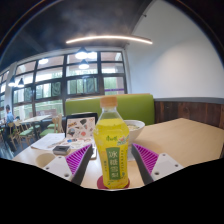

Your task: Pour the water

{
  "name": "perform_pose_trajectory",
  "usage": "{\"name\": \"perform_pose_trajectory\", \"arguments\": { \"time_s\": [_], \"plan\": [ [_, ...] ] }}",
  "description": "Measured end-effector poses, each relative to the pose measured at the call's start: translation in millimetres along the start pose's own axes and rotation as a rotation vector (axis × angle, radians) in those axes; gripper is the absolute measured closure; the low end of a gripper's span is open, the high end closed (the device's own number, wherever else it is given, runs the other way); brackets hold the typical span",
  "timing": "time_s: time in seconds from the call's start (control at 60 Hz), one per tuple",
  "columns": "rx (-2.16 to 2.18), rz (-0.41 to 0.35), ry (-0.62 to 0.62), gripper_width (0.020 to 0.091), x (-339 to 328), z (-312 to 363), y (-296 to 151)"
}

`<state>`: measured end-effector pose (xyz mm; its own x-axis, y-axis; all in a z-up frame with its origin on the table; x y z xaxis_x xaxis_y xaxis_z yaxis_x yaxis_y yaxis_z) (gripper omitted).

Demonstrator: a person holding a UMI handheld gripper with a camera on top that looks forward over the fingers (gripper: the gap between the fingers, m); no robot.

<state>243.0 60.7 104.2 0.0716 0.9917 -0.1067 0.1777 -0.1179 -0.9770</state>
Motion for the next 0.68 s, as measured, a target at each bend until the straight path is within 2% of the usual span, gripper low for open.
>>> {"name": "perform_pose_trajectory", "arguments": {
  "time_s": [0.033, 0.133, 0.333, 0.483, 0.683],
  "plan": [
    [-0.001, -0.004, 0.001, 0.0286, -6.1, 2.9, -5.6],
    [-0.017, 0.002, 0.003, 0.0272, -35.0, 12.8, -20.5],
    [-0.037, 0.037, 0.006, 0.0273, -144.7, 52.7, -46.3],
    [-0.017, -0.001, -0.008, 0.0278, -231.6, 89.2, -59.6],
    [0.036, -0.028, -0.065, 0.0278, -297.5, 132.2, -59.0]
  ]
}}
Point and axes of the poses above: the point between the fingertips, and its own axes, seen from behind it with the camera up: z to the left, y down, x forward, the way the camera looks, the point moved 5 cm from there along -x, backward, against the way the camera looks, and after that the axes turned 15 degrees about -x, right-handed, at the moved point
